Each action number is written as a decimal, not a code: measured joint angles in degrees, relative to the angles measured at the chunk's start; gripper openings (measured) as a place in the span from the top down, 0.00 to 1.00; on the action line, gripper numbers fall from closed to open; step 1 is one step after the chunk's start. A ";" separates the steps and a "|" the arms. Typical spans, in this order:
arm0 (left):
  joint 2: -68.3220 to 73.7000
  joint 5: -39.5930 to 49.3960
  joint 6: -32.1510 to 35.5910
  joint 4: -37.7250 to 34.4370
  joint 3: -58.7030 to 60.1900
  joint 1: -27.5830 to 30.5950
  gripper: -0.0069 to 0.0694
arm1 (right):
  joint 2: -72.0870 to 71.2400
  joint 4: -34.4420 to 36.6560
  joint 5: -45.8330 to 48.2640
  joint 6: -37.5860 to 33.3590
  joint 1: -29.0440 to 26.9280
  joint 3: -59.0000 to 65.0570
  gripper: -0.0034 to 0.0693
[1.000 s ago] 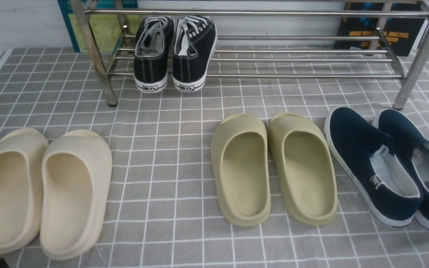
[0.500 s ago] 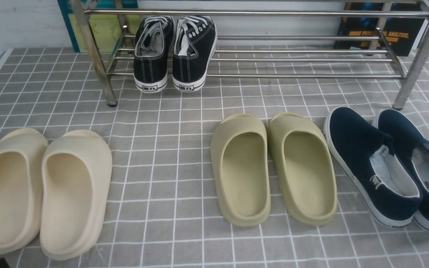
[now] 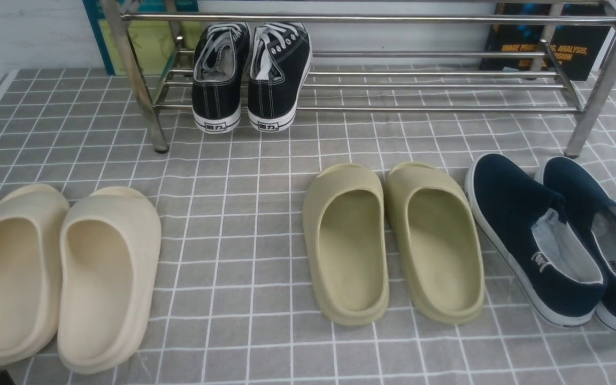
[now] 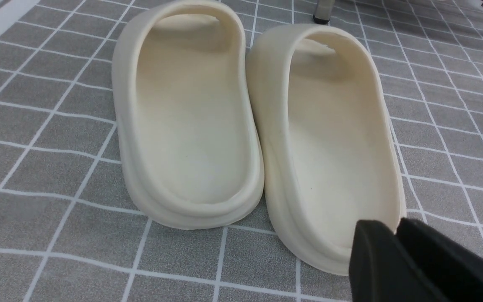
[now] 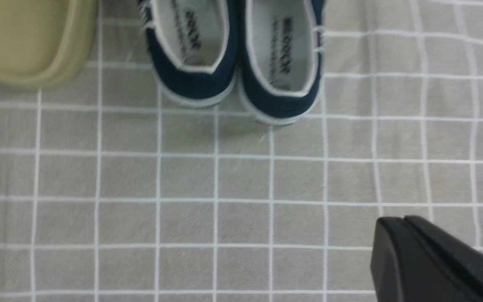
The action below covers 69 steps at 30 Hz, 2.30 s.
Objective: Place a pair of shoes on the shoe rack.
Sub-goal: Use the right arm to grab the shoe closest to it, then use the right arm to put a shoe into the shoe rack
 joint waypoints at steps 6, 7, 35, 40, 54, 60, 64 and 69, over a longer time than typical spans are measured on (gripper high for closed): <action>0.00 0.00 0.00 0.00 0.00 0.00 0.80 | 12.03 3.85 -2.34 -2.25 6.97 -2.16 0.91; 0.00 0.00 0.00 0.00 0.00 0.00 0.80 | 15.24 3.78 -2.50 -2.30 8.73 -2.89 0.87; 0.00 0.00 -0.05 0.00 0.00 0.00 0.77 | 45.72 -1.92 -16.55 3.02 15.02 -8.54 0.89; 0.00 0.00 -0.07 0.00 0.00 0.00 0.77 | 43.99 -0.30 -11.67 2.96 15.04 -11.92 0.88; 0.00 0.00 -0.18 0.00 0.00 0.00 0.75 | 45.40 6.20 -6.22 -2.49 15.09 -29.89 0.88; 0.00 0.00 -0.18 0.00 0.00 0.00 0.74 | 55.20 3.51 -3.48 -2.49 15.09 -41.24 0.88; 0.00 0.00 -0.18 0.00 0.00 0.00 0.74 | 60.64 1.35 -2.75 -2.54 15.09 -50.05 0.88; 0.00 0.00 -0.18 0.00 0.00 0.00 0.73 | 68.21 0.00 -2.87 -2.54 15.09 -62.15 0.88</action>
